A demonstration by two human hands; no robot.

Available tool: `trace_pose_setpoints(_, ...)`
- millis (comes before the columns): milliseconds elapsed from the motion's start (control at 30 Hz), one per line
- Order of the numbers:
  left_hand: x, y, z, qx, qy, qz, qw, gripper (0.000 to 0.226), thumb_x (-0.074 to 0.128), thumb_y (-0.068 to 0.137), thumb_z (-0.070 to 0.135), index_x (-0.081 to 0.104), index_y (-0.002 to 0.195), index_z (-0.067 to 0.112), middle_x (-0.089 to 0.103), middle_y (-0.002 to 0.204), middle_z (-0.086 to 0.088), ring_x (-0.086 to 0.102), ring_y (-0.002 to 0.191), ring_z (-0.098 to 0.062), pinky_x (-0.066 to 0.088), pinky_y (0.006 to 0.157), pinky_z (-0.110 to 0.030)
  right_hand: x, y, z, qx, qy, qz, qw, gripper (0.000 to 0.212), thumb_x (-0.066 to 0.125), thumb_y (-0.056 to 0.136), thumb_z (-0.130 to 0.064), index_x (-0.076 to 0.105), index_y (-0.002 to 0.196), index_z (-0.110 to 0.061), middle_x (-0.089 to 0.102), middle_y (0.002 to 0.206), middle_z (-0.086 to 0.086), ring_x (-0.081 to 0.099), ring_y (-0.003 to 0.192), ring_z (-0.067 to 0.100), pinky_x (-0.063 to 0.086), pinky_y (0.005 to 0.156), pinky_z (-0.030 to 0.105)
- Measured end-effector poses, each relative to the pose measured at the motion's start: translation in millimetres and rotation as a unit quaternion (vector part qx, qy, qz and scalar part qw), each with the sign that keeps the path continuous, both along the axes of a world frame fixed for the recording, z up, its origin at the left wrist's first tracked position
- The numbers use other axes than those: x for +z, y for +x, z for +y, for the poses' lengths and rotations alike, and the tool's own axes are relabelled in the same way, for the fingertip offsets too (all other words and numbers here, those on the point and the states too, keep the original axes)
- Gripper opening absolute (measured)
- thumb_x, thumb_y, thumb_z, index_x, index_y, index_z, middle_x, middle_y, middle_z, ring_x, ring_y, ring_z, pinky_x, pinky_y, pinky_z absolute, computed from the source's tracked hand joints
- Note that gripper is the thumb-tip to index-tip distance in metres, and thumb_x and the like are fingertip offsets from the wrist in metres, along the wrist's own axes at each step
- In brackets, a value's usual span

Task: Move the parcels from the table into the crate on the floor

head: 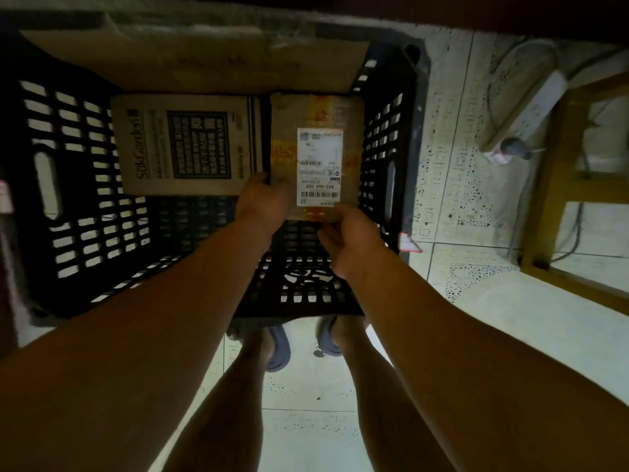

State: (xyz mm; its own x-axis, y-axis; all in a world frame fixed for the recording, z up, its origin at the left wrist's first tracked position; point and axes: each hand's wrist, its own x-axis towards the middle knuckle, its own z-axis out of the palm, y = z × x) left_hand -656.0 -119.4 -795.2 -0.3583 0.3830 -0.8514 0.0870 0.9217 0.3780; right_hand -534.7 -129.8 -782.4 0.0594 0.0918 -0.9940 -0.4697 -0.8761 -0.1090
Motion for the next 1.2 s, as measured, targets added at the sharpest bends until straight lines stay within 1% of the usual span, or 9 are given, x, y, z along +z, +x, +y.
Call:
trace_pose_setpoints(100,51,-2,-4,0.031,0.006,-0.025,0.999,0.031,0.052,0.096,0.028,0.065,0.119,0.012,0.069,0.114,-0.010,0.063,0.090,-0.020,0.047,0.069,-0.025,47,5,2,0.019,0.006,0.017,1.000,0.027,0.057,0.096,-0.016,0.065,0.122,-0.016,0.071,0.106,0.006,0.065,0.094,0.015,0.053,0.076,0.024)
trace_pose_setpoints(233,139,-1,-5,0.064,0.035,-0.075,0.995,0.025,0.055,0.094,0.021,0.067,0.113,0.010,0.070,0.112,-0.012,0.066,0.103,-0.023,0.052,0.096,-0.037,124,10,12,0.073,0.038,0.042,0.996,0.031,0.057,0.097,-0.021,0.062,0.127,-0.011,0.071,0.111,0.008,0.066,0.103,0.017,0.052,0.096,0.029)
trace_pose_setpoints(367,242,7,0,0.091,0.072,-0.124,0.985,0.012,0.056,0.096,0.014,0.067,0.101,0.014,0.070,0.104,-0.003,0.065,0.083,-0.009,0.052,0.066,-0.016,216,20,19,0.120,0.082,0.020,0.989,0.032,0.058,0.096,-0.021,0.062,0.125,-0.007,0.070,0.116,0.009,0.067,0.109,0.020,0.054,0.096,0.032)
trace_pose_setpoints(533,361,22,-7,0.045,0.096,-0.185,0.977,0.028,0.051,0.100,0.021,0.061,0.125,0.014,0.068,0.121,-0.004,0.064,0.109,-0.017,0.051,0.093,-0.031,344,39,11,0.244,0.179,-0.042,0.952,0.012,0.055,0.094,-0.018,0.066,0.089,-0.018,0.074,0.064,-0.010,0.071,0.064,0.004,0.053,0.056,0.017)
trace_pose_setpoints(633,423,31,-12,-0.002,0.134,-0.179,0.975,0.027,0.050,0.100,0.021,0.062,0.124,0.013,0.068,0.121,-0.004,0.064,0.106,-0.014,0.049,0.090,-0.029,408,56,-3,0.252,0.224,-0.084,0.938,0.014,0.053,0.097,-0.015,0.062,0.087,-0.021,0.072,0.075,-0.007,0.069,0.071,0.007,0.053,0.060,0.017)
trace_pose_setpoints(733,483,45,-14,-0.041,0.167,-0.204,0.964,0.036,0.048,0.102,0.028,0.056,0.134,0.012,0.066,0.126,-0.003,0.063,0.104,-0.009,0.047,0.085,-0.024,472,77,-20,0.220,0.250,-0.104,0.937,0.009,0.055,0.099,-0.023,0.061,0.105,-0.021,0.066,0.102,-0.001,0.064,0.090,0.010,0.052,0.079,0.025)
trace_pose_setpoints(867,554,81,-13,-0.093,0.194,-0.229,0.949,0.039,0.050,0.101,0.032,0.054,0.136,0.015,0.066,0.126,0.000,0.062,0.113,-0.013,0.047,0.100,-0.032,553,124,-32,0.147,0.300,-0.147,0.931,0.039,0.055,0.099,-0.025,0.052,0.136,-0.014,0.062,0.128,0.004,0.063,0.114,0.018,0.053,0.096,0.033)
trace_pose_setpoints(1000,612,141,-13,-0.136,0.223,-0.264,0.929,0.029,0.054,0.099,0.031,0.063,0.124,0.019,0.071,0.116,0.003,0.066,0.101,-0.008,0.051,0.080,-0.023,616,184,-54,0.070,0.348,-0.210,0.911,0.024,0.055,0.098,-0.024,0.058,0.121,-0.016,0.066,0.110,-0.002,0.065,0.099,0.011,0.055,0.081,0.026)
trace_pose_setpoints(1200,663,263,-31,-0.241,0.239,-0.313,0.887,0.027,0.052,0.100,0.024,0.063,0.123,0.015,0.071,0.117,-0.001,0.066,0.104,-0.013,0.048,0.097,-0.033,674,292,-105,-0.022,0.397,-0.248,0.883,0.006,0.056,0.097,-0.018,0.061,0.095,-0.019,0.066,0.097,0.000,0.066,0.091,0.015,0.052,0.079,0.029)
